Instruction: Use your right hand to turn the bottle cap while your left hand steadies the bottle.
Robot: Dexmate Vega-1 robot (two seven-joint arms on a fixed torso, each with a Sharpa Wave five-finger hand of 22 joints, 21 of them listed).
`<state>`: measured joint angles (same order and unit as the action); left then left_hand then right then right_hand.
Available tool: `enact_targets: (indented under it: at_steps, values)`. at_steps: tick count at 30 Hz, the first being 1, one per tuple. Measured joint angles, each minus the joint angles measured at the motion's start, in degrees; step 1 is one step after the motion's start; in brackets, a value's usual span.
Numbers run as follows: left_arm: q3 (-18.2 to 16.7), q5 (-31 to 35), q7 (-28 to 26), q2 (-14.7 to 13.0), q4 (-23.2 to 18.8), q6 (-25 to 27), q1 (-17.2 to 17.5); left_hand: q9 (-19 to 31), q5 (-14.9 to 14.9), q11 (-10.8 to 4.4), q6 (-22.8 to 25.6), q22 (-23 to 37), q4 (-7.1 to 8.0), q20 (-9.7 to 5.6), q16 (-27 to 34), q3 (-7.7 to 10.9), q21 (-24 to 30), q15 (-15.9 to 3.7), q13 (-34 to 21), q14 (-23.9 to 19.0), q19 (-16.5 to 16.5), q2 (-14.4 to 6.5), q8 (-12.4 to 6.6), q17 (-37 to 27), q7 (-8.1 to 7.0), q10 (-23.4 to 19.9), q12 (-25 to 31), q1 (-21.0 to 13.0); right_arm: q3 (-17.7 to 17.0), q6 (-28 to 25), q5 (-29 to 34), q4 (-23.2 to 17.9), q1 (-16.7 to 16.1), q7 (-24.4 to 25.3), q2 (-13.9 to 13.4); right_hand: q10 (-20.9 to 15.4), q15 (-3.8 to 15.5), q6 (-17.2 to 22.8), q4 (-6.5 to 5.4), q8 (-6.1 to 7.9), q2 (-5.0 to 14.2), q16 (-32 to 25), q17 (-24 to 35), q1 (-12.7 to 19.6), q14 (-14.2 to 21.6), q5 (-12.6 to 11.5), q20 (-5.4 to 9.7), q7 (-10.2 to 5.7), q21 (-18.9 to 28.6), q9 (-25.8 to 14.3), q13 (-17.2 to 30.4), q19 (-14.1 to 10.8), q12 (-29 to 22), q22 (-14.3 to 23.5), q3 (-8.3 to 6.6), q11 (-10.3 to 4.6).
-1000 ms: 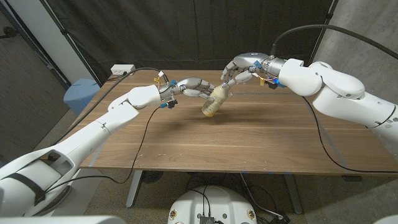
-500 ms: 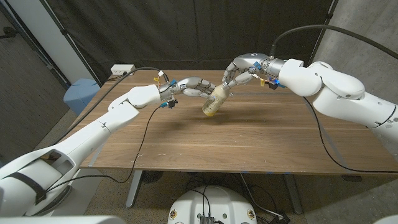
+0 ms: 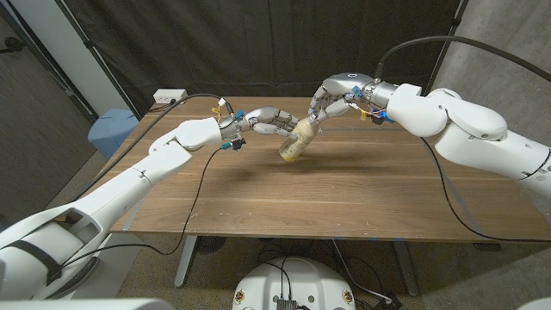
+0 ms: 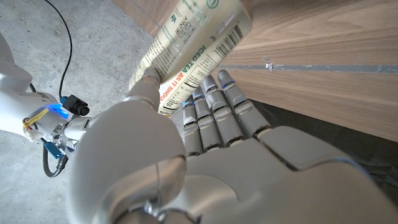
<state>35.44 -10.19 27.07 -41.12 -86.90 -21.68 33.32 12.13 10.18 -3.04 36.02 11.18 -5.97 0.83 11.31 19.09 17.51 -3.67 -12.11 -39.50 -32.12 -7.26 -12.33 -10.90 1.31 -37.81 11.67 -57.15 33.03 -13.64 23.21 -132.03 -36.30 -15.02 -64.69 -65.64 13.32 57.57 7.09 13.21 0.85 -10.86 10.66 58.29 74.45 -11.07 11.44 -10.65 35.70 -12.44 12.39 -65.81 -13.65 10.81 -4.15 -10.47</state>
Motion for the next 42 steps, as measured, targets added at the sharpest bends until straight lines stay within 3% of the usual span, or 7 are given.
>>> enact_targets:
  at_steps: [11,20,31,42]
  values:
    - [-0.05,-4.38,4.95,1.17,2.58,1.12,-1.10,0.00,-0.02,0.03,0.13,0.00,-0.11,0.00,-0.11,0.24,0.00,0.01,-0.02,0.01,0.00,-0.09,-0.31,0.08,0.14,0.03,-0.01,-0.09,-0.22,4.94,2.50,1.29,-0.99,3.84,-0.91,-0.01,0.09,1.10,-0.16,-0.47,-0.89,-0.39,0.15,0.89,0.09,0.04,0.14,0.31,4.04,0.00,0.27,2.32,0.24,0.12,-0.72,0.01]
    - [-0.09,-6.97,8.97,2.53,4.99,2.12,-2.31,0.00,-0.14,0.09,0.13,0.00,-0.10,-0.11,0.16,0.24,0.00,-0.02,-0.01,-0.02,-0.11,-0.16,-0.32,0.14,0.15,0.09,-0.17,-0.16,-0.33,9.12,4.78,2.92,-1.39,6.68,-1.25,-0.07,-0.02,1.20,-0.32,-0.69,-1.12,-0.39,0.14,1.12,-0.45,0.05,-0.82,0.29,6.99,0.00,0.43,4.70,0.44,0.10,-0.85,0.07]
    - [-0.34,-9.23,13.30,4.36,8.27,2.94,-3.96,0.00,0.02,0.09,0.21,0.00,-0.10,-0.11,0.13,0.24,0.00,-0.01,0.00,0.00,-0.11,-0.16,-0.30,0.08,0.24,0.09,-0.22,-0.17,-0.36,16.33,8.37,5.64,-1.34,11.60,-1.27,0.13,0.03,2.49,-1.25,-1.09,-1.86,-0.61,0.41,1.86,-2.25,0.05,-2.14,0.56,10.60,0.00,0.64,7.66,0.44,0.10,0.14,-0.12]
    - [-0.51,-11.32,18.74,6.19,11.85,3.98,-5.84,0.01,0.01,0.10,0.21,0.00,-0.11,-0.11,-0.01,0.24,0.00,0.00,-0.03,0.02,-0.11,-0.16,-0.15,0.09,0.25,0.10,-0.23,-0.18,-0.15,22.52,12.15,8.59,-0.45,15.55,-1.03,0.33,0.28,2.95,-1.39,-1.31,-2.28,-0.99,1.02,2.90,-3.44,0.05,-3.08,0.31,13.92,0.00,0.52,10.02,0.44,0.11,0.92,-0.33]
